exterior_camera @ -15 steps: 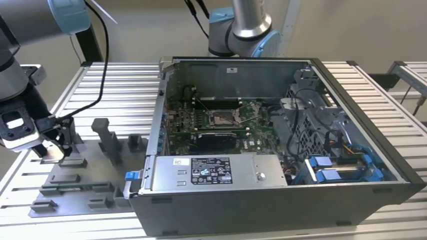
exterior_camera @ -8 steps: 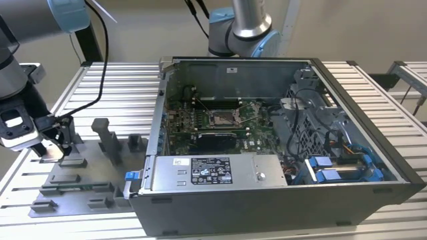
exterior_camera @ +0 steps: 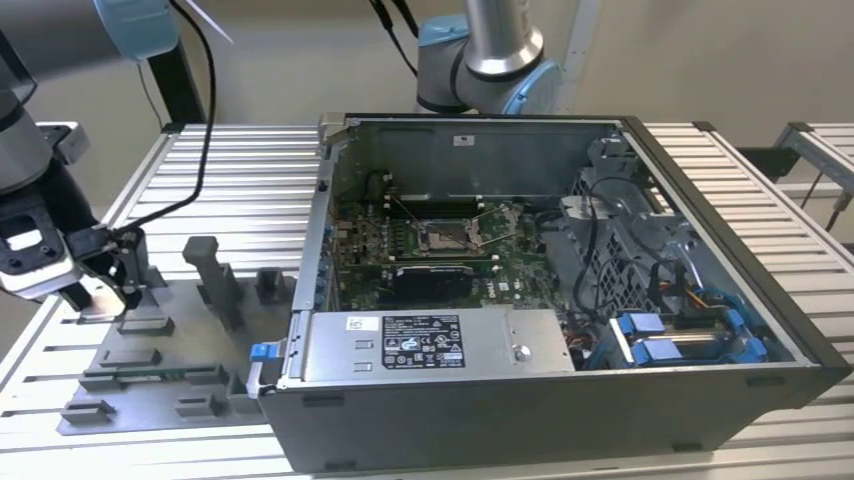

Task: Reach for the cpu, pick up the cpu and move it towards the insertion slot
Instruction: 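Pick up the cpu and move it towards the insertion slot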

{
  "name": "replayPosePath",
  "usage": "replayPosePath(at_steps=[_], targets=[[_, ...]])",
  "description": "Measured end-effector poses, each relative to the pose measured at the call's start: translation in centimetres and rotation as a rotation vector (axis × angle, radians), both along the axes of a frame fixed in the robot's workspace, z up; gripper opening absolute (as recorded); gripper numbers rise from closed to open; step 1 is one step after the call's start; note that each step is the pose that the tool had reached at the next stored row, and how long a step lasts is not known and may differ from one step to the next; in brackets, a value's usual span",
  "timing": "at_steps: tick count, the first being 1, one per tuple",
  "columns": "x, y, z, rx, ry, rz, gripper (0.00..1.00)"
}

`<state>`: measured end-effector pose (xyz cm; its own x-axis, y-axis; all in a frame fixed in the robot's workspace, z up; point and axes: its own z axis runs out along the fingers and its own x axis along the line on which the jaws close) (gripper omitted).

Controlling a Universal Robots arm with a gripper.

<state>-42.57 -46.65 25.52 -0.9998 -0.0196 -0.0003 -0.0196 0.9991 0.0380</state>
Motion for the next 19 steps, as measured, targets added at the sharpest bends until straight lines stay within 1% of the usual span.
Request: replayPosePath(at_steps=[7,19], targets=[[-0.01,0.01,0.33,0.0000,0.0000,0.000,0.00],[0.00,0.00,0.69,0.0000,0.0000,0.000,0.00]])
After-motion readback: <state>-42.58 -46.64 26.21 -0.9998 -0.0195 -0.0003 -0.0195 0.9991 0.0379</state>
